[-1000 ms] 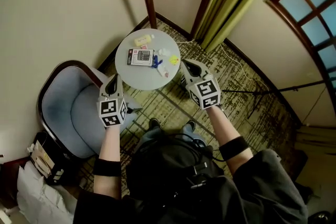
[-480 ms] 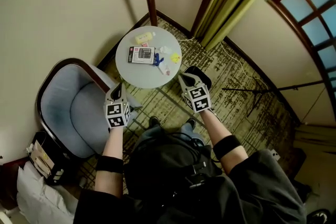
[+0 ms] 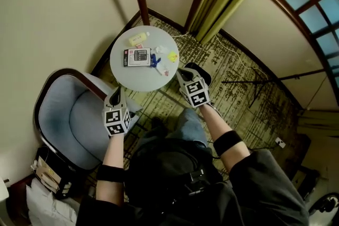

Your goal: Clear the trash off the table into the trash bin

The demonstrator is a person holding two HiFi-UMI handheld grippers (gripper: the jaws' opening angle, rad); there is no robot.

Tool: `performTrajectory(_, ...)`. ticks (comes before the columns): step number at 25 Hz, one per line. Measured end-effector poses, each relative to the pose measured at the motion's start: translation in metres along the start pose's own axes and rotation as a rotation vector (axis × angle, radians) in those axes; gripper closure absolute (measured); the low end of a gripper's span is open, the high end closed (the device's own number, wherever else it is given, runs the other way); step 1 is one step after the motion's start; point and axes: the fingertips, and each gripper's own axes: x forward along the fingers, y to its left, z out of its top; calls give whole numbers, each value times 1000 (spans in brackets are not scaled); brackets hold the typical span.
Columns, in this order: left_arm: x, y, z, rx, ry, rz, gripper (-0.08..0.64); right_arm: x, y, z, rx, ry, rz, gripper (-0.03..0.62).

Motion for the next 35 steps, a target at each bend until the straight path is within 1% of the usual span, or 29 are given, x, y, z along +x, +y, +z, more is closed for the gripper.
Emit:
performTrajectory(4,14,-5,-2,-12,29,-10,560,30,-11,-8,-36,64,16,560)
performTrajectory(8,42,-7,3,-19,47,16,560,85,-27,-19,-106,143,86,539)
performTrajectory(11,67,-6,2,-36,57,54,560,132,-41,-31,-166,208,143,481)
performTrajectory(14,91,-10,-2,-43,69,79,560,174,-56,-45,-221,266,178,375)
performTrajectory(17,112,-11,-5,-67,77,109,560,214,-68,-62,-276,314,206,314)
performTrajectory(19,126,-10,-8,-84,75,136,560,241,-74,-76,-307,343,231,290)
performTrajectory(21,140,-9,-14,-103,84,158,560,266,-79,-90,-326,371,254,289)
performTrajectory(22,146,-8,-19,-117,93,168,560,276,-81,-97,-332,383,264,265)
performTrajectory(24,158,-7,-29,-147,111,182,560,296,-83,-112,-350,409,285,264)
performTrajectory(26,169,-8,-38,-166,123,186,560,313,-83,-128,-373,435,311,241)
performTrajectory(30,183,-12,-55,-187,141,194,560,346,-82,-148,-417,449,349,241)
performTrajectory(35,188,-11,-79,-217,171,227,560,370,-77,-161,-423,491,397,246)
